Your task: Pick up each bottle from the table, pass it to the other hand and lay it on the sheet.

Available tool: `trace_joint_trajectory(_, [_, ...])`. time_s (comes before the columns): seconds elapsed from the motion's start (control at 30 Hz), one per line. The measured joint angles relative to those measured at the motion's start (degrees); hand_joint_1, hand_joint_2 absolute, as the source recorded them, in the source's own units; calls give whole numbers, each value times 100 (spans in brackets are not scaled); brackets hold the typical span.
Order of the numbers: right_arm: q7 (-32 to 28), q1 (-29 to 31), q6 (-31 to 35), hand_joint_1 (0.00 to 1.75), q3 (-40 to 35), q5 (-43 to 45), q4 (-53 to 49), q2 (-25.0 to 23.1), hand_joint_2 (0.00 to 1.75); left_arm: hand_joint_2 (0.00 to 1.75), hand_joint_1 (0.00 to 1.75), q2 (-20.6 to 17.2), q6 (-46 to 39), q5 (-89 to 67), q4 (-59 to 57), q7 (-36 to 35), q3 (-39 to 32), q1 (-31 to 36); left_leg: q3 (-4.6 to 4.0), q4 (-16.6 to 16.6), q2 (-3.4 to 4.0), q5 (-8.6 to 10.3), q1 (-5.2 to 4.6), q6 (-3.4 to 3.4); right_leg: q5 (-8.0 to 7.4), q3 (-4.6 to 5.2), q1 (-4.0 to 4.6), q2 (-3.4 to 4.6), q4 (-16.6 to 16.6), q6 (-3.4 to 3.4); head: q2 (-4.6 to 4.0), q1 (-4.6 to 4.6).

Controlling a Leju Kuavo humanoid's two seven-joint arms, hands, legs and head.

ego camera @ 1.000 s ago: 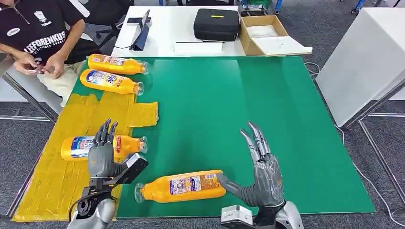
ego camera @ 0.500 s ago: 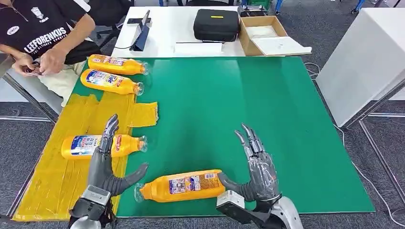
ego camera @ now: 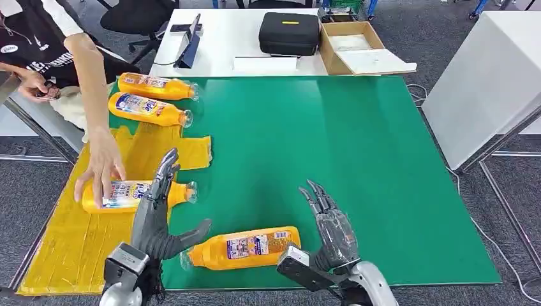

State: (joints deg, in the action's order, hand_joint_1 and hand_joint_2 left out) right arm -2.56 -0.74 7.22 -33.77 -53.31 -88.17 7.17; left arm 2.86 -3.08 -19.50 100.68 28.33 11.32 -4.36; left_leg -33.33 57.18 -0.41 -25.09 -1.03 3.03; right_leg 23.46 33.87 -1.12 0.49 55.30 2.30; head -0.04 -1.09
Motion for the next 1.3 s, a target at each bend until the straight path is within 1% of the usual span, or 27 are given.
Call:
trace_joint_trajectory(0.37, [-70,188,-217,0,-284,107,363,7,175,175,0,66,55,94,-376,-39,39,265,0,0,1,0,1,0,0,3,1,0,0,0,2,0])
trace_joint_trajectory(0.57, [-37,292,-370,0,-553,62,663,-83,175,175,0,120,81,145,-621,-50,37,444,-1,0,0,2,1,0,0,1,1,0,0,0,0,0])
trace_joint_trajectory(0.83, [37,591,-595,0,-864,-113,1194,-164,175,175,0,179,133,267,-905,-94,18,605,-1,0,1,2,1,0,-1,1,1,0,1,0,0,0])
trace_joint_trajectory(1.13, [474,768,-726,0,-1154,-586,1605,-242,175,175,0,210,151,346,-1113,-170,-52,805,-1,0,1,2,1,0,-1,2,1,0,1,0,2,0])
trace_joint_trajectory(1.3, [771,860,-855,0,-1233,-1020,1921,-245,175,175,0,212,151,378,-1154,-186,-72,863,0,0,1,2,1,0,-1,1,0,0,1,0,0,0])
